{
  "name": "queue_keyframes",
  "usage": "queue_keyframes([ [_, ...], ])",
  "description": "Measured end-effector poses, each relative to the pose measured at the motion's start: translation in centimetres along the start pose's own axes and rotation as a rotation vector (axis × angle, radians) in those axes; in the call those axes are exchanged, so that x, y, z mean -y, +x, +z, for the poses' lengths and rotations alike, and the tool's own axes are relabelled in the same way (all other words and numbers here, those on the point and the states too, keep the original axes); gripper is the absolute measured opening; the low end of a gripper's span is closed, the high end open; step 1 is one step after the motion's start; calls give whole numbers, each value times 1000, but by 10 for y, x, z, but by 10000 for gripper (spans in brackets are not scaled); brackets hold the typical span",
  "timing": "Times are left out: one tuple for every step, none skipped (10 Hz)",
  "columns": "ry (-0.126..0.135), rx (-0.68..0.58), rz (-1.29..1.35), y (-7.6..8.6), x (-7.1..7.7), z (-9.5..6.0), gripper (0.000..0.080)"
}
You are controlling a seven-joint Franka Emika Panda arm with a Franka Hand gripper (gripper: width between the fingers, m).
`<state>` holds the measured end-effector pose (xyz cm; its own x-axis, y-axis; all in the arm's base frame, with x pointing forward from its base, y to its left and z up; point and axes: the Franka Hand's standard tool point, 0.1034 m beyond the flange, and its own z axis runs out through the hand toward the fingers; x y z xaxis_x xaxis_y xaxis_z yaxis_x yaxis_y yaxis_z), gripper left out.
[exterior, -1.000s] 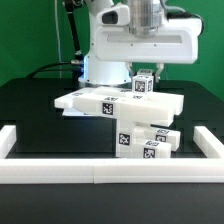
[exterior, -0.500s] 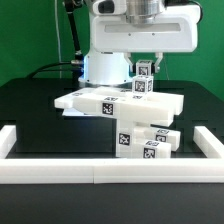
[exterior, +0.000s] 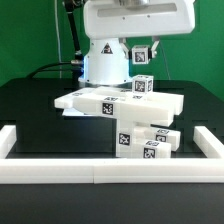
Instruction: Assemble chair
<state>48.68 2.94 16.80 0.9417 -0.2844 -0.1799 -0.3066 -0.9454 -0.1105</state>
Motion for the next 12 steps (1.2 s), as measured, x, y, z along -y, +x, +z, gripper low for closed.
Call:
queue_keyframes([
  [-1, -6, 0, 2, 0, 0, 271],
  [-1, -5, 0, 1, 0, 1, 271],
  [-1, -5, 1, 1, 0, 1, 271],
  [-2, -6, 1, 2, 0, 0, 271],
  [-4, -18, -28, 13, -1, -6, 271],
  [-10, -39, -51, 34, 0, -17, 271],
  [-19, -64, -77, 55, 1, -26, 271],
  [-27, -72, -89, 68, -1, -29, 271],
  [-27, -66, -91, 63, 0, -26, 271],
  [-27, -63, -91, 62, 0, -25, 271],
  [-28, -63, -90, 62, -1, -25, 271],
  [-34, -81, -95, 65, 0, -21, 271],
])
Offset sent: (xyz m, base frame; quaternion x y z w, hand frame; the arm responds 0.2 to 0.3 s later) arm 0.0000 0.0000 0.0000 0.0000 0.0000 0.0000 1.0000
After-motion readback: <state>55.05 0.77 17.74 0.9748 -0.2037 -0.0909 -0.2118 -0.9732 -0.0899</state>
